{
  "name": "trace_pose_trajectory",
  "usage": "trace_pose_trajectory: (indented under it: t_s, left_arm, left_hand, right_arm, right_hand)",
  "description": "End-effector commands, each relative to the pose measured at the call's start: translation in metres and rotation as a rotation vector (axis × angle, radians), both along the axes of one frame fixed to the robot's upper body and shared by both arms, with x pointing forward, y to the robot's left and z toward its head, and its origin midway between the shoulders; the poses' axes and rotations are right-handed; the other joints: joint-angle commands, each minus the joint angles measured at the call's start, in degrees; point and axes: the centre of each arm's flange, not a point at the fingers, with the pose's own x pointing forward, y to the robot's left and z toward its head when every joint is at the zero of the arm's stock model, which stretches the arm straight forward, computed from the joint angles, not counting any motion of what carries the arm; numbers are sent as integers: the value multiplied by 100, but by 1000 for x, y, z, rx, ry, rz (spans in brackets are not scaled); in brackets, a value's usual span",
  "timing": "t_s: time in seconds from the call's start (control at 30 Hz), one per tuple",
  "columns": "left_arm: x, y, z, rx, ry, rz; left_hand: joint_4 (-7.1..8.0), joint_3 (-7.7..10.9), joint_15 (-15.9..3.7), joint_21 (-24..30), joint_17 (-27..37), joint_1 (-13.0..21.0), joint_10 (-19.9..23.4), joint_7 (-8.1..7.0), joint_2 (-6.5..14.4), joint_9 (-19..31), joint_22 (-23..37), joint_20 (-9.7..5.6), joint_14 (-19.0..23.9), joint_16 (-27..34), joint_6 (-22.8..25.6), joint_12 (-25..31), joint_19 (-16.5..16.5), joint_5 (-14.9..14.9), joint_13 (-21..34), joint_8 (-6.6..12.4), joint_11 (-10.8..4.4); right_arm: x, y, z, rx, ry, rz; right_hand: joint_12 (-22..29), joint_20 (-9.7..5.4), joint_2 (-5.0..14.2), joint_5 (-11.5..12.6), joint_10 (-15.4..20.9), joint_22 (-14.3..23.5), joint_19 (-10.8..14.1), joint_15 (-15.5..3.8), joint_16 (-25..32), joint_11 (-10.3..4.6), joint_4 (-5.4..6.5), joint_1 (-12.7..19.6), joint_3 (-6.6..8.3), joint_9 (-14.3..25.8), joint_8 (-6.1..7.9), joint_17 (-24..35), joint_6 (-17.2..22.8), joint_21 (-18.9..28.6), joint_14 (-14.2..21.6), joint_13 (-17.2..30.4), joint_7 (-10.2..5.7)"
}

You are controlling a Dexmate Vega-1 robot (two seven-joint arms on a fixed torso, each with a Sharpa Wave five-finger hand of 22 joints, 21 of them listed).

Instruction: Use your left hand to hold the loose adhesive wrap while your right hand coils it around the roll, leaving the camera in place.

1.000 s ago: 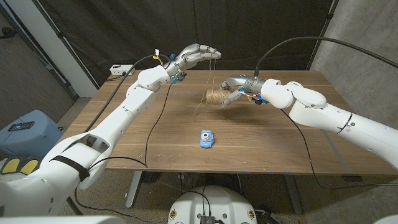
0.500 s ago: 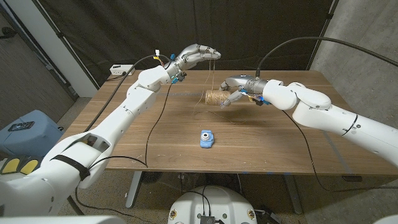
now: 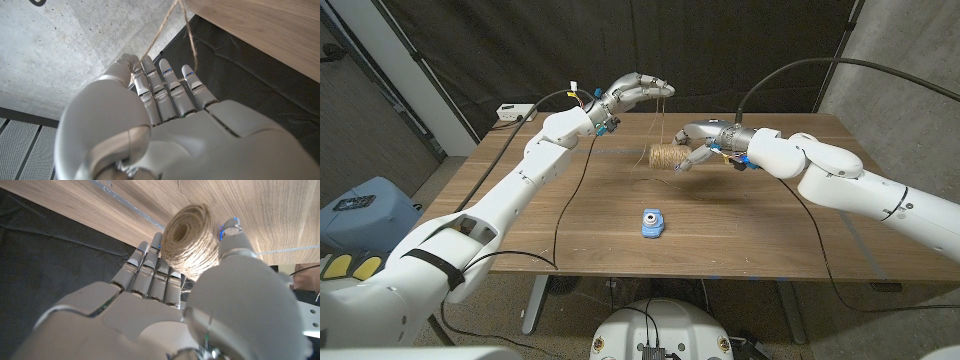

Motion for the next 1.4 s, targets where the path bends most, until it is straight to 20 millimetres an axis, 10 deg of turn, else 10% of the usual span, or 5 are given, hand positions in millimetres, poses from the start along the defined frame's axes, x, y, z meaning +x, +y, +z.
trace_pose_trajectory:
  t_s: [0.03,1.4]
  left_arm:
    - [6,0,-4,10,5,26]
    - [38,13,-25,2,103,74]
  left_hand:
    - [-1,-26,-9,13,7,-6,-6,-3,45,24,32,28,-14,-15,-17,-39,8,19,14,-37,-33]
    - [-2,-38,-6,5,18,4,-19,-17,46,27,33,36,-40,-33,-44,-85,-7,22,51,-59,-38]
  right_arm:
    - [-12,-3,4,4,-21,19]
    - [-32,-15,33,21,-86,45]
  right_hand:
    - [52,-1,655,38,810,18,55,-864,-3,-769,29,404,35,13,51,30,876,6,74,9,-803]
    - [41,4,653,27,842,19,60,-859,-6,-753,43,374,5,17,55,66,912,8,111,15,-777]
